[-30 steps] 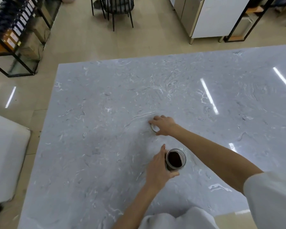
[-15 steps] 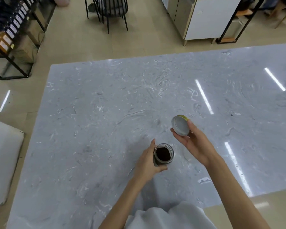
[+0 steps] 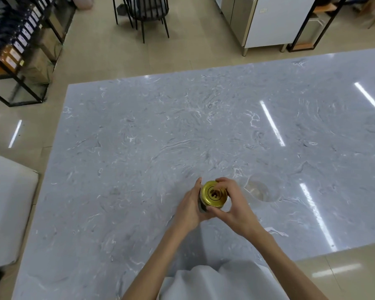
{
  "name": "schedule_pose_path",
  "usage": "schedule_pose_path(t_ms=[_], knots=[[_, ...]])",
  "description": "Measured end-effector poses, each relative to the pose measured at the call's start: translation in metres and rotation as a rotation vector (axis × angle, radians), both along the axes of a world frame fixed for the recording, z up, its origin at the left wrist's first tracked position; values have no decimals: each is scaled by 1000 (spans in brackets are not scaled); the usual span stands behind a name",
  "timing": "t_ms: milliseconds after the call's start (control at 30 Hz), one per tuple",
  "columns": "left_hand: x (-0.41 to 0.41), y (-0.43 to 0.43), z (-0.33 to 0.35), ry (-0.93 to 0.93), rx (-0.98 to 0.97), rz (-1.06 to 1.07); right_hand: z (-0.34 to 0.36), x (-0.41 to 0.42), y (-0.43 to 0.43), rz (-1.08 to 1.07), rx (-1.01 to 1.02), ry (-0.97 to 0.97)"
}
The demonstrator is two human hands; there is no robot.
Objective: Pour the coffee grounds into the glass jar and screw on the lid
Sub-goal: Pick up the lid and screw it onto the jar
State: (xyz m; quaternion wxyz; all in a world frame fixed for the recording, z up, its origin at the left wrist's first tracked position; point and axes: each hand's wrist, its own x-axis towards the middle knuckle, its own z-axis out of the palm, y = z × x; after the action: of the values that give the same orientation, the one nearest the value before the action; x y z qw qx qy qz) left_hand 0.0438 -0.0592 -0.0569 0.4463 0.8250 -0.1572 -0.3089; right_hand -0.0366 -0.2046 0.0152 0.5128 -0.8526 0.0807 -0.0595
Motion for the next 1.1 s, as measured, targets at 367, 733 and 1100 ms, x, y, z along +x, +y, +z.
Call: schedule_pose_path(t_ms=[367,733,1100], knots=[[1,0,9,-70,129,-32,-19,2,-7,37,-16,65],[1,2,13,-54,114,-31,-21,8,-21,115,-10,153],[3,2,15,-41,118,-45,-7,18,-33,326,-133,257]])
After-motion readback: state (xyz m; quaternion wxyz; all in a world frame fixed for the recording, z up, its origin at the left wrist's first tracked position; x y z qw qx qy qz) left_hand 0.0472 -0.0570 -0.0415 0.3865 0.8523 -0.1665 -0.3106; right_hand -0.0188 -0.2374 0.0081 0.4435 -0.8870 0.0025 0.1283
